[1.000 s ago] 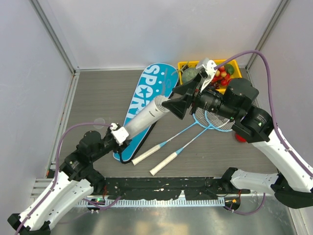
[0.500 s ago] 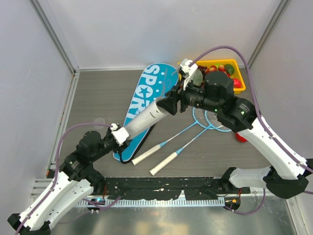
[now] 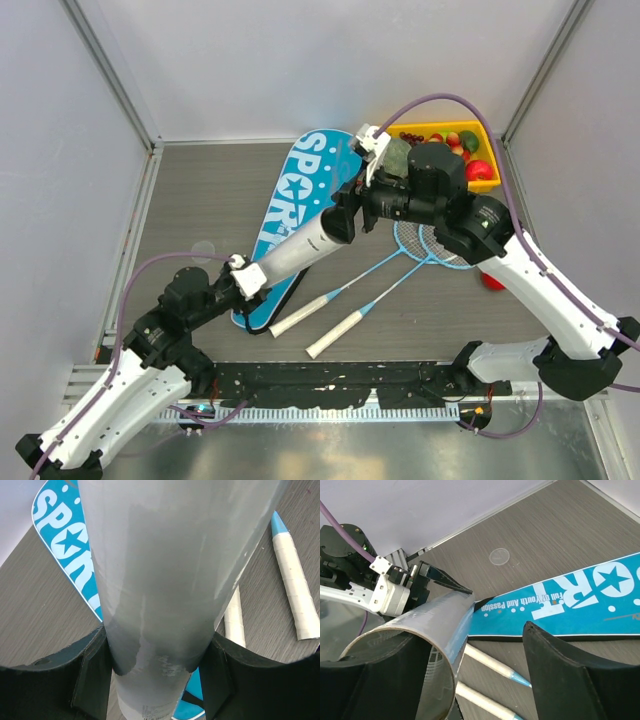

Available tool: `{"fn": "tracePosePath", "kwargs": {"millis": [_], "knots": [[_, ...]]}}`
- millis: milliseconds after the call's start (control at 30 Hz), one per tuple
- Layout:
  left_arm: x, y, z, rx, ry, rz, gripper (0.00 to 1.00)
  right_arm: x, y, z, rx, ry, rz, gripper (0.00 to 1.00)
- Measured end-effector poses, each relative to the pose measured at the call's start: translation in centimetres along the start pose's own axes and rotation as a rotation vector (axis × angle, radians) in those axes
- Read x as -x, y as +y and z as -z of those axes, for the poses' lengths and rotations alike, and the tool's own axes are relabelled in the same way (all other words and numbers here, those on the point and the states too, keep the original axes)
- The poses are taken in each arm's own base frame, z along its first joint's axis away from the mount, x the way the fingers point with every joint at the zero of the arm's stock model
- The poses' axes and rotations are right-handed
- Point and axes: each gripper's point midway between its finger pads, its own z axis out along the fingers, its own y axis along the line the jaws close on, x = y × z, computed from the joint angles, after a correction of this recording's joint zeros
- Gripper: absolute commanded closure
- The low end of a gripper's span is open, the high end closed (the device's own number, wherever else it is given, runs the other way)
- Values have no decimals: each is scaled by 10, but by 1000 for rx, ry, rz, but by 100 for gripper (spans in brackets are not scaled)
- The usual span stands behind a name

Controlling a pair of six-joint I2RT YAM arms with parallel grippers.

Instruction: Pack up the badminton gear

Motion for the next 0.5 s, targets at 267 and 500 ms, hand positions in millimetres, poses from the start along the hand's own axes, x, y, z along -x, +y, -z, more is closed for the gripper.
{"fn": "tracePosePath", "kwargs": {"millis": [267, 500], "knots": [[4, -2, -3, -5, -10, 51, 85, 22, -8, 39, -116, -151, 29, 5], [23, 1, -4, -8, -17, 155, 86, 49, 12, 98, -113, -462, 87, 5]]}}
